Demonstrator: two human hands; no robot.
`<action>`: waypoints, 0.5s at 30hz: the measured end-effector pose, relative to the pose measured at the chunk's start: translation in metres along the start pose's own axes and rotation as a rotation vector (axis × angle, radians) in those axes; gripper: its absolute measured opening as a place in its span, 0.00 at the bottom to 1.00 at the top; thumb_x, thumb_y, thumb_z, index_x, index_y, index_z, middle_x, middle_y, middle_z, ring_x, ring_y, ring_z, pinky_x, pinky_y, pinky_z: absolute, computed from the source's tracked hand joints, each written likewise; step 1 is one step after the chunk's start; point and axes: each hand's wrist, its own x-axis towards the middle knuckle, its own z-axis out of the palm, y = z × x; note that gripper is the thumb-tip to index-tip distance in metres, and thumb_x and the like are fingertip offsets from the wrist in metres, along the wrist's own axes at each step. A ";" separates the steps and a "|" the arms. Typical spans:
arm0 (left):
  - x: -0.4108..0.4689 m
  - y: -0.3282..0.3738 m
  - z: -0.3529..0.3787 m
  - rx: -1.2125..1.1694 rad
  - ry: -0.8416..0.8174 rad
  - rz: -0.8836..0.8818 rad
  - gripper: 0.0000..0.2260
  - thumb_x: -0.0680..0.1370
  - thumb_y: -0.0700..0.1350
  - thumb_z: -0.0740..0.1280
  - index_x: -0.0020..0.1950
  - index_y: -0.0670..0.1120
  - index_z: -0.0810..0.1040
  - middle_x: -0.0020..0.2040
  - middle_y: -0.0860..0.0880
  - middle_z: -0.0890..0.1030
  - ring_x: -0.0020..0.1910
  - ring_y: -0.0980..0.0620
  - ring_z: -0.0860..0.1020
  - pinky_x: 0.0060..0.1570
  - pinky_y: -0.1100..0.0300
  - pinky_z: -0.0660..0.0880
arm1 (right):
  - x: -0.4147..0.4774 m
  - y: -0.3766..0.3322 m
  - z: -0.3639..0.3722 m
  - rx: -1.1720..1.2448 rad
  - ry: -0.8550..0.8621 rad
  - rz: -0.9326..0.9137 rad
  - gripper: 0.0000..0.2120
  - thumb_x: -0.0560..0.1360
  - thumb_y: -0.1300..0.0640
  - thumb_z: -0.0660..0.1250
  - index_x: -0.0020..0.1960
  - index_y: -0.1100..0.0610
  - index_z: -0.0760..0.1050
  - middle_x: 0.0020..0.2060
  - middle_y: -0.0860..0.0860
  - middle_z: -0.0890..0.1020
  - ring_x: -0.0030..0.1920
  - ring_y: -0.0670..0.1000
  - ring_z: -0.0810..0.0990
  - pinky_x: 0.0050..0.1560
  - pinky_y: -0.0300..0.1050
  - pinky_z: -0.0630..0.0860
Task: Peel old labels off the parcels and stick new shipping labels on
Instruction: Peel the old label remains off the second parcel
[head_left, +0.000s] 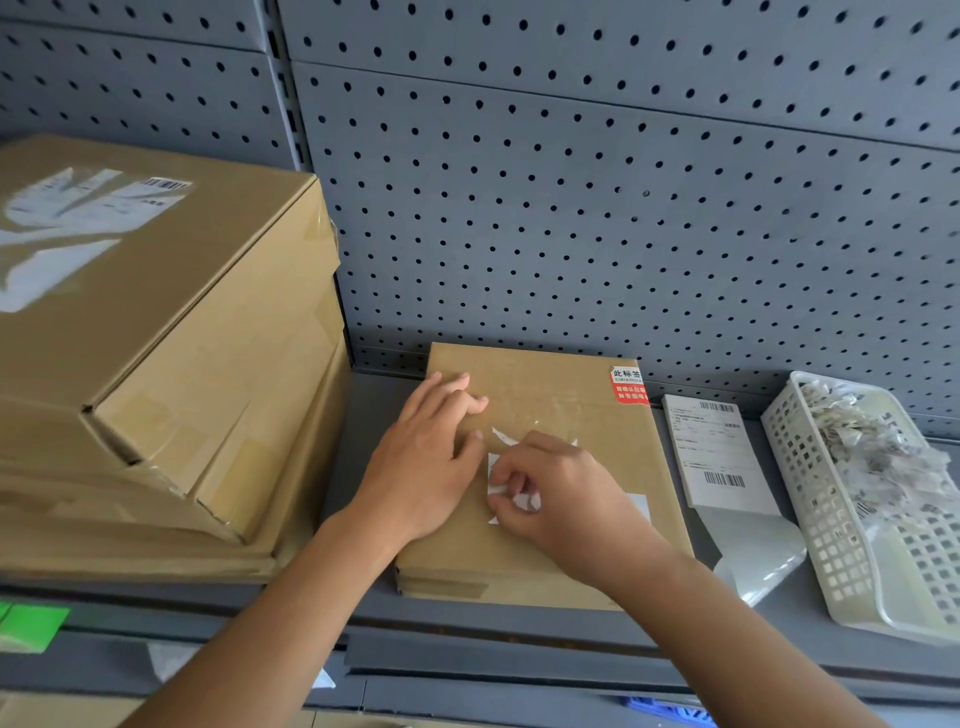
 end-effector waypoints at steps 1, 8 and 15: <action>0.000 0.000 0.000 0.001 0.001 0.001 0.17 0.84 0.50 0.56 0.74 0.56 0.68 0.80 0.64 0.55 0.78 0.67 0.42 0.73 0.53 0.58 | 0.000 -0.002 0.002 -0.066 0.018 -0.027 0.03 0.70 0.59 0.73 0.41 0.53 0.80 0.39 0.46 0.77 0.37 0.46 0.76 0.35 0.40 0.76; 0.000 0.000 0.000 0.007 0.005 0.004 0.17 0.84 0.50 0.57 0.73 0.56 0.68 0.80 0.64 0.56 0.78 0.66 0.42 0.74 0.53 0.58 | 0.000 -0.014 0.011 -0.427 0.173 -0.082 0.10 0.63 0.62 0.75 0.30 0.53 0.75 0.29 0.48 0.75 0.30 0.50 0.75 0.27 0.39 0.66; 0.000 -0.001 0.000 -0.001 0.004 -0.002 0.16 0.84 0.50 0.57 0.73 0.56 0.69 0.80 0.64 0.56 0.78 0.66 0.42 0.73 0.53 0.59 | -0.001 -0.010 0.021 -0.349 0.208 -0.010 0.06 0.68 0.60 0.68 0.34 0.55 0.73 0.31 0.48 0.74 0.30 0.51 0.75 0.23 0.41 0.65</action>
